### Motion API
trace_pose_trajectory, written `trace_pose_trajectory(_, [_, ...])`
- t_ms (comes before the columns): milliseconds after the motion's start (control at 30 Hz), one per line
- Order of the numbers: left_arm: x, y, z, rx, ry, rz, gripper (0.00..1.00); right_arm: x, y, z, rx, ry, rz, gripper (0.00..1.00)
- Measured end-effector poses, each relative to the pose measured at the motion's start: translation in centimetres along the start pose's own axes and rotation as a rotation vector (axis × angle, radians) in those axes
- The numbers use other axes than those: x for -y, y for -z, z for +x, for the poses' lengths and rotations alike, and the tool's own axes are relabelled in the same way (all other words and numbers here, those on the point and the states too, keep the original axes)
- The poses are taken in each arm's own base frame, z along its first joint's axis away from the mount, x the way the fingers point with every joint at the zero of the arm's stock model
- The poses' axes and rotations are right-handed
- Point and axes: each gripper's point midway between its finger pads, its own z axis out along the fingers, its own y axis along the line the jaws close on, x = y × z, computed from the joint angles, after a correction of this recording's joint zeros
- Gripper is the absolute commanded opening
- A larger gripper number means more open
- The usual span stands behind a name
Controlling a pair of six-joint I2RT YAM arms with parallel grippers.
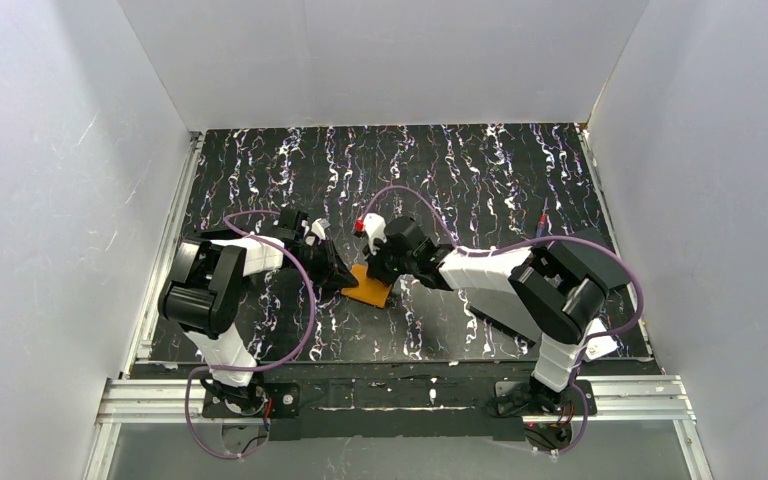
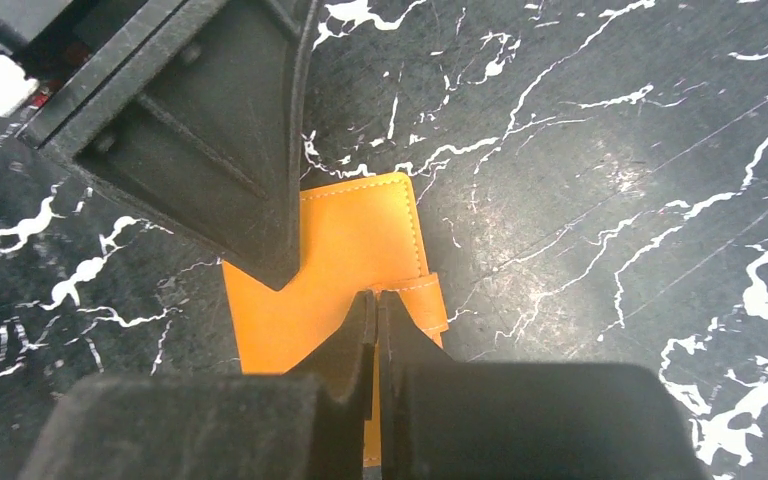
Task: Put the credit cards into the card holder
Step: Close the card holder at the center of the board.
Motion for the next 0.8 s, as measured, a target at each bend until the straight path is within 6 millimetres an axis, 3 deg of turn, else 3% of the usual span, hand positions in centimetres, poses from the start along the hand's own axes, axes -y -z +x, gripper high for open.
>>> trace_pose_trajectory(333, [0.02,0.0,-0.03,-0.005,0.001,-0.003,0.07,-0.16,-0.41,-0.18,-0.017,0.123,0.157,0.04])
trace_pose_trajectory(800, [0.06,-0.02,-0.04,-0.005,-0.004,0.0,0.07,0.53,0.08,0.0,-0.029,-0.079,0.157,0.07])
